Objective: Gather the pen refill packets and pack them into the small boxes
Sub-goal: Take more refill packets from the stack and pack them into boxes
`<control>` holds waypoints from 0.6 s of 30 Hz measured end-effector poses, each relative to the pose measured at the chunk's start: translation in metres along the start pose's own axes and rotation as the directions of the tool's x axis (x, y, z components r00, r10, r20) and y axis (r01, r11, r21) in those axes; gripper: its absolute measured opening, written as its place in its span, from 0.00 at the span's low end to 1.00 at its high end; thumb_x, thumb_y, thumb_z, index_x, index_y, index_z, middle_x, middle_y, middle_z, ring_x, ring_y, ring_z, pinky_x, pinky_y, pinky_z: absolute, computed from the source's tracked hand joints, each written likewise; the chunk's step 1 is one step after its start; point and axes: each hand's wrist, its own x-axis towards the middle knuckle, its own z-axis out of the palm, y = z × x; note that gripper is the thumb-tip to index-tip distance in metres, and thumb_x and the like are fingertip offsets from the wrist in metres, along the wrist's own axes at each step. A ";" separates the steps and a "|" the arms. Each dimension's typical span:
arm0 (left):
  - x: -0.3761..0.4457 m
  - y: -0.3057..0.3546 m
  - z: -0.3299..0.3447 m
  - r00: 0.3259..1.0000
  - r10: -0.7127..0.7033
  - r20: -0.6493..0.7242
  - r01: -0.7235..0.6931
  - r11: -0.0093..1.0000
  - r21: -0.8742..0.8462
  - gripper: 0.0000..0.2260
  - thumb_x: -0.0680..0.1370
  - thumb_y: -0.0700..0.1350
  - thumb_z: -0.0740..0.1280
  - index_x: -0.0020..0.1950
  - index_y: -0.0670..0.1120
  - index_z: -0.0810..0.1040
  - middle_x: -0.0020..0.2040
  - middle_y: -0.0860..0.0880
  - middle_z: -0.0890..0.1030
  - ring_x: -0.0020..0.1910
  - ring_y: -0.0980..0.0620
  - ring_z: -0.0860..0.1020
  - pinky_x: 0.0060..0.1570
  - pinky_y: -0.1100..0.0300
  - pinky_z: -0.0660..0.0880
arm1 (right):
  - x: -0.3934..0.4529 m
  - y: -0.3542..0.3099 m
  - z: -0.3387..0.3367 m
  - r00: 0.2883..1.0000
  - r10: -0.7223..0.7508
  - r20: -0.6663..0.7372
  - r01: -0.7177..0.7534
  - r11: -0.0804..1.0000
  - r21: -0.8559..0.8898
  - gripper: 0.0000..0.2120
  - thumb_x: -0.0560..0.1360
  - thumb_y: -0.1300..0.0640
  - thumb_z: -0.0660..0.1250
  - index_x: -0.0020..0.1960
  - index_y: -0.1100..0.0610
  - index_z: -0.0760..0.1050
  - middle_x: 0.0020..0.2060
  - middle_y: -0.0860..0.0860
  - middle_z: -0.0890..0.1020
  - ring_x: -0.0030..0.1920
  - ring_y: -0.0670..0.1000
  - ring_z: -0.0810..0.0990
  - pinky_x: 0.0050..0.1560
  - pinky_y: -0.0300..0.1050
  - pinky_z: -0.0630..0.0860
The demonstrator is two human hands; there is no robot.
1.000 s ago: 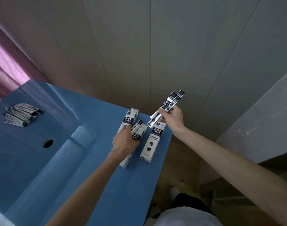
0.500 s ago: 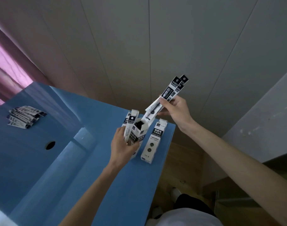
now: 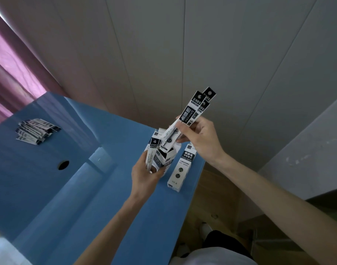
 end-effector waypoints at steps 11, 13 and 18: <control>-0.006 0.006 0.015 0.999 -0.034 -0.016 0.034 0.999 0.003 0.24 0.70 0.45 0.82 0.61 0.54 0.77 0.54 0.58 0.85 0.53 0.57 0.83 0.50 0.48 0.83 | -0.006 0.019 -0.003 0.981 0.028 -0.190 -0.065 0.979 -0.192 0.08 0.81 0.57 0.70 0.53 0.63 0.78 0.45 0.54 0.86 0.42 0.54 0.87 0.42 0.53 0.86; -0.007 0.006 0.016 0.999 -0.040 -0.026 0.040 0.999 0.014 0.23 0.70 0.45 0.81 0.61 0.55 0.77 0.53 0.59 0.85 0.52 0.58 0.83 0.49 0.48 0.83 | -0.006 0.016 -0.003 0.989 0.020 -0.146 -0.060 0.960 -0.273 0.07 0.80 0.56 0.71 0.53 0.61 0.79 0.45 0.52 0.86 0.41 0.52 0.87 0.43 0.51 0.85; -0.010 0.008 0.018 0.997 -0.050 -0.056 0.051 0.999 0.015 0.23 0.70 0.44 0.81 0.60 0.55 0.77 0.52 0.59 0.84 0.51 0.59 0.83 0.49 0.49 0.83 | -0.009 0.009 0.000 0.997 -0.020 -0.081 -0.016 0.909 -0.416 0.06 0.79 0.53 0.73 0.47 0.55 0.79 0.40 0.51 0.86 0.38 0.52 0.85 0.41 0.52 0.84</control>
